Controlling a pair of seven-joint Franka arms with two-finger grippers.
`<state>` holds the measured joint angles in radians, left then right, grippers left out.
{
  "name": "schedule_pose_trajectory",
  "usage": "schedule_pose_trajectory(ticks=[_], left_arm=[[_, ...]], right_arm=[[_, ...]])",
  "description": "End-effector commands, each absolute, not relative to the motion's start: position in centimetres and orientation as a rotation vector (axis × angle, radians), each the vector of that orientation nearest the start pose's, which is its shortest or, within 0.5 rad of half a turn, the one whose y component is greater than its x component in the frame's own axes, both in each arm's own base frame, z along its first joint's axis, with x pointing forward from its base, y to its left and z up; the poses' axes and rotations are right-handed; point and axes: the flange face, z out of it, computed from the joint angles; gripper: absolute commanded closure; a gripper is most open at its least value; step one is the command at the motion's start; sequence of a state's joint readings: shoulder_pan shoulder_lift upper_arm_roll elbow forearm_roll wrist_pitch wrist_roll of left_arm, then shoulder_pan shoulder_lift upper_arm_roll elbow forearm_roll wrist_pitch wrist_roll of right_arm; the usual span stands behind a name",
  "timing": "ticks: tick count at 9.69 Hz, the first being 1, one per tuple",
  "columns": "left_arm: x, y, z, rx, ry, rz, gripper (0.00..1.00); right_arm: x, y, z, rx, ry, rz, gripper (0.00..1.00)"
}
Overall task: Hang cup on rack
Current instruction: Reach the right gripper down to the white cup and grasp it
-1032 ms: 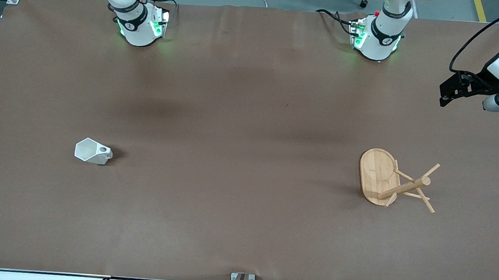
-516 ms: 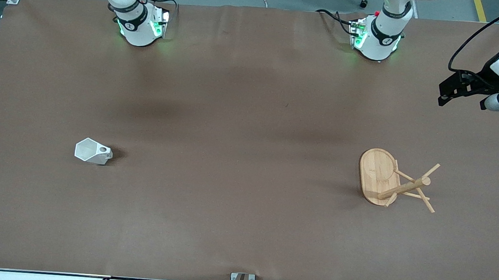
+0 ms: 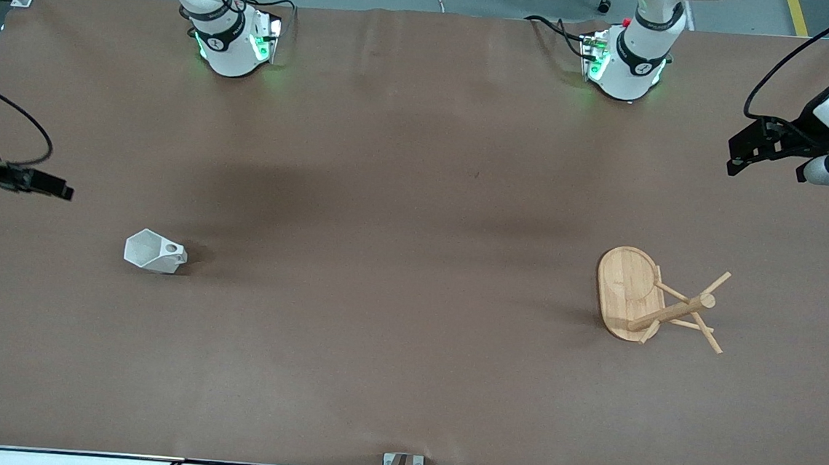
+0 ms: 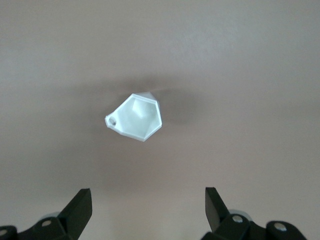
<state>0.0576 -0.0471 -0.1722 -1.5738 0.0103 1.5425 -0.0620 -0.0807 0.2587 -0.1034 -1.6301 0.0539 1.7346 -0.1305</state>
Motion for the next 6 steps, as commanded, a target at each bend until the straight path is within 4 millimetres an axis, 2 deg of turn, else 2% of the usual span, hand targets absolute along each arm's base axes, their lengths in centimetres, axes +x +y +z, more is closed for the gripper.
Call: schedule_pose_trajectory(ticks=[1, 2, 3, 6], left_arm=[[53.6, -6.2, 63.1, -3.138, 0.096, 0.042, 0.0], [53.6, -6.3, 63.1, -3.144, 0.097, 0.042, 0.0], [53.6, -6.3, 63.1, -3.144, 0.097, 0.042, 0.0], [53.6, -6.3, 63.1, -3.145, 0.094, 0.043, 0.0]], right_arm=[[60.3, -11.3, 38.5, -3.078, 0.032, 0.14, 0.0], [59.9, -11.4, 35.0, -3.091, 0.023, 0.093, 0.0], [59.9, -11.3, 32.6, -3.103, 0.002, 0.057, 0.0], [60.0, -11.5, 27.5, -3.126, -0.11, -0.019, 0.0]])
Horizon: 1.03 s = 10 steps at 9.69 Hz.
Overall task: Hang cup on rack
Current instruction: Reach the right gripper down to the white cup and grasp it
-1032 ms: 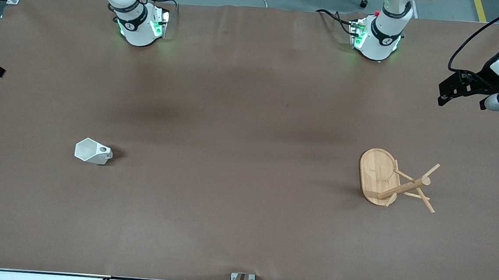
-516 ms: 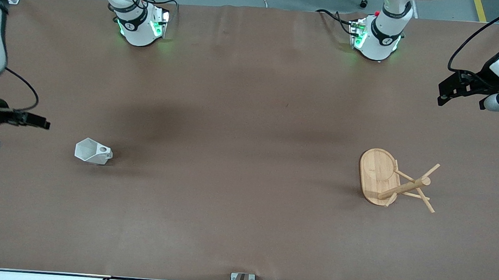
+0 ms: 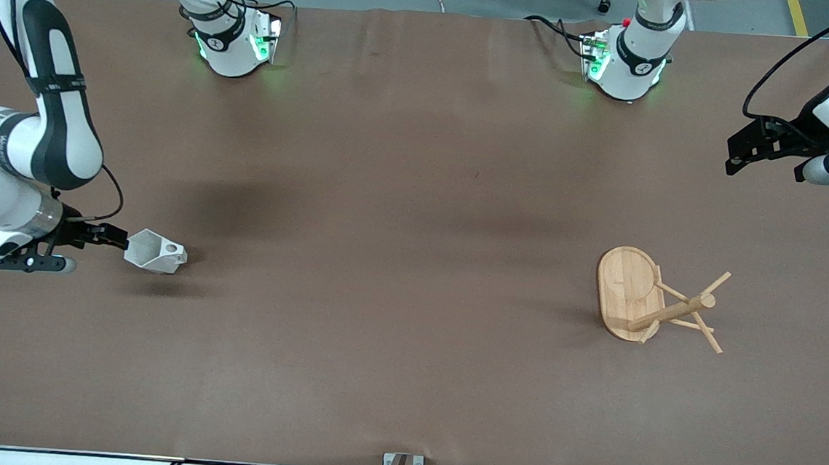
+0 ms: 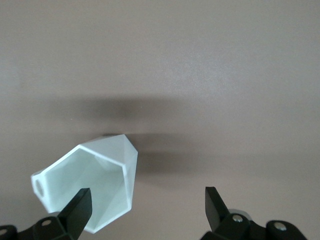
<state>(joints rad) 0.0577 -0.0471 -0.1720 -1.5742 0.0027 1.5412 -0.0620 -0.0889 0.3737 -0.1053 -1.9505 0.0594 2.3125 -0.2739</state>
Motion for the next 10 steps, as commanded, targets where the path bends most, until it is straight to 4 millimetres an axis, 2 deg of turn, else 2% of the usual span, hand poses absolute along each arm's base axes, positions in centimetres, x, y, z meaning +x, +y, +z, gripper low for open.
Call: schedule_pose_trajectory(ticks=[1, 4, 6, 9, 10], left_arm=[[53.6, -6.3, 63.1, -3.146, 0.09, 0.043, 0.0], [53.7, -6.3, 62.7, -3.146, 0.09, 0.055, 0.0], [53.6, -6.6, 62.7, -3.143, 0.094, 0.057, 0.0], [53.5, -7.3, 62.6, -3.143, 0.106, 0.074, 0.0], [53.4, -7.7, 62.7, -3.142, 0.118, 0.072, 0.0]], right_arm=[[59.7, -11.4, 26.1, -3.136, -0.112, -0.055, 0.01], [59.4, -10.8, 24.5, -3.134, -0.192, -0.055, 0.09], [59.4, -10.1, 23.7, -3.129, -0.21, -0.065, 0.25], [59.4, -10.0, 23.5, -3.127, -0.21, -0.066, 0.48], [59.4, -9.9, 23.3, -3.126, -0.212, -0.061, 0.59]])
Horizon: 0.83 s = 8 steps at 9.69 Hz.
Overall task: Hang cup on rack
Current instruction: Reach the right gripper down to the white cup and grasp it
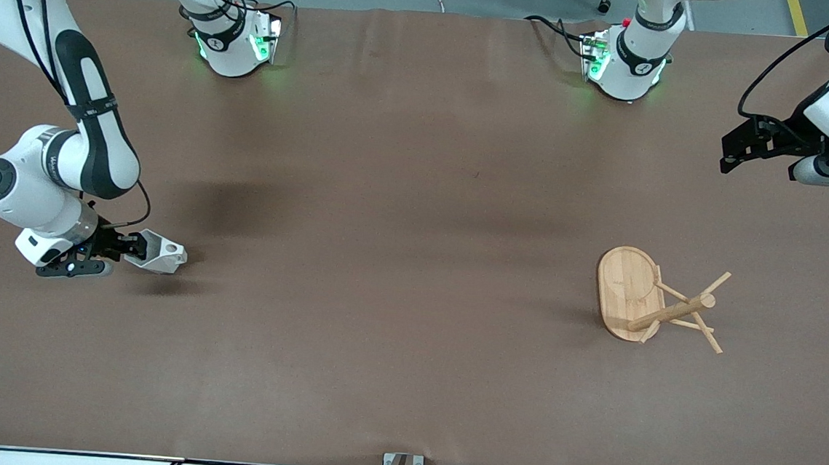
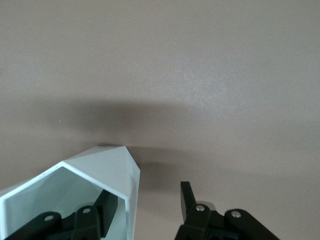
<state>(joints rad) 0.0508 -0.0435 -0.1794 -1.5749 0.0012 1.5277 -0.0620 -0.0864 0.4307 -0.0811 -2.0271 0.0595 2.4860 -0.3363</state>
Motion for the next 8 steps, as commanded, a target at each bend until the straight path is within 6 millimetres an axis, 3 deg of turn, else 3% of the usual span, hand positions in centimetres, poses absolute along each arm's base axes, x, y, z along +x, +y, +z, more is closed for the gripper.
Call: schedule_pose_trajectory(ticks=[1, 2, 3, 5, 7, 8], left_arm=[[53.4, -8.4, 62.4, -3.147, 0.133, 0.082, 0.0], [53.7, -8.8, 61.7, -3.147, 0.15, 0.102, 0.0], [53.9, -9.9, 61.1, -3.146, 0.184, 0.119, 0.0], [54.1, -12.8, 59.9, -3.162, 0.258, 0.157, 0.0], [53.7, -16.2, 59.2, -3.16, 0.343, 0.174, 0.0], [52.8, -19.3, 58.9, -3.146, 0.436, 0.181, 0.0]], right_arm=[[59.5, -9.6, 23.1, -3.122, -0.216, -0.057, 0.75], [59.5, -9.6, 23.1, -3.108, -0.185, -0.068, 0.9], [59.7, -9.4, 23.2, -3.103, -0.18, -0.073, 0.99], [59.8, -9.3, 24.2, -3.095, -0.18, -0.049, 1.0], [60.6, -9.1, 29.7, -3.073, -0.182, -0.027, 1.0], [60.5, -8.4, 32.7, -3.06, -0.153, -0.014, 1.0]])
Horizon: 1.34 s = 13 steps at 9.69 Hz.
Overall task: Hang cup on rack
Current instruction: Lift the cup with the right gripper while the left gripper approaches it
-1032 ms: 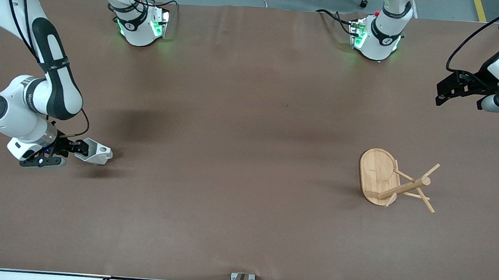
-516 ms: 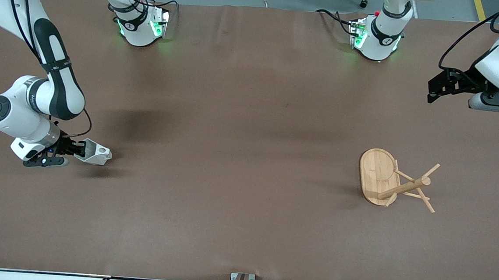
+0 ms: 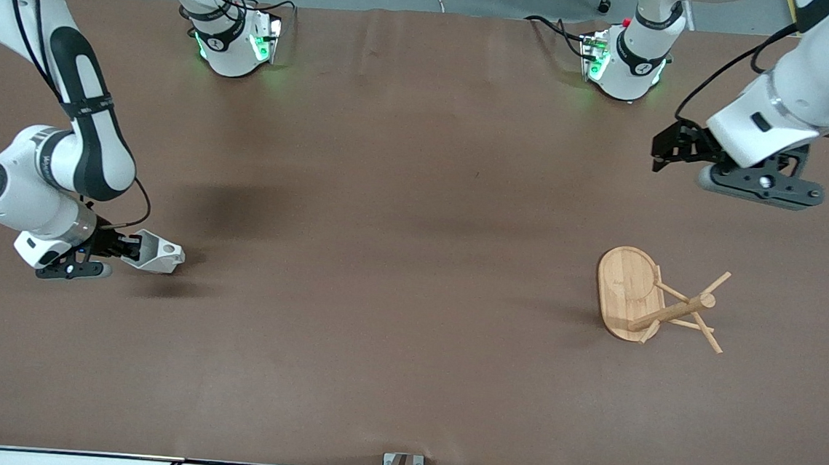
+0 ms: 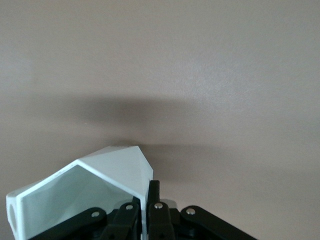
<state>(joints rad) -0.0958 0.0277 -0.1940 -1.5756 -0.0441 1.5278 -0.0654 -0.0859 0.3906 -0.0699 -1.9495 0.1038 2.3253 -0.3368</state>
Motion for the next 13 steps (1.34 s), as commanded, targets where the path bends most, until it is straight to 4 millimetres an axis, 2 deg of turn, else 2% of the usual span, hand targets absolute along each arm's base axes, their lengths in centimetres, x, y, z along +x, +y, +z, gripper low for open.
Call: schedule_pose_trajectory(ticks=[1, 3, 4, 6, 7, 9, 10, 11, 13], left_arm=[[52.0, -22.1, 58.5, -3.13, 0.517, 0.19, 0.0], [51.0, -26.1, 58.0, -3.158, 0.654, 0.178, 0.0], [50.4, -28.3, 57.6, -3.213, 0.704, 0.206, 0.0], [48.0, -34.5, 57.7, -3.222, 0.876, 0.121, 0.0], [46.4, -38.1, 57.6, -3.216, 0.977, 0.048, 0.0], [44.1, -43.3, 58.1, -3.275, 1.108, -0.097, 0.0], [43.5, -44.7, 58.1, -3.27, 1.204, -0.14, 0.0], [43.2, -45.8, 57.6, -3.23, 1.384, -0.175, 0.0], [43.7, -46.6, 56.8, -3.17, 1.628, -0.253, 0.0]], right_arm=[[60.2, -6.5, 35.7, -3.039, -0.079, -0.006, 1.0], [59.6, 1.0, 40.8, -2.946, -0.076, 0.04, 1.0], [59.0, 5.1, 42.3, -2.859, -0.067, 0.052, 1.0], [57.6, 12.5, 44.7, -2.676, -0.048, 0.064, 1.0], [56.8, 16.5, 45.1, -2.572, -0.057, 0.09, 0.99], [55.3, 21.2, 45.5, -2.446, -0.07, 0.143, 0.99], [54.5, 23.4, 46.0, -2.377, -0.089, 0.159, 1.0], [54.1, 24.8, 46.4, -2.312, -0.114, 0.158, 0.99], [53.3, 26.3, 46.8, -2.193, -0.172, 0.178, 0.99]])
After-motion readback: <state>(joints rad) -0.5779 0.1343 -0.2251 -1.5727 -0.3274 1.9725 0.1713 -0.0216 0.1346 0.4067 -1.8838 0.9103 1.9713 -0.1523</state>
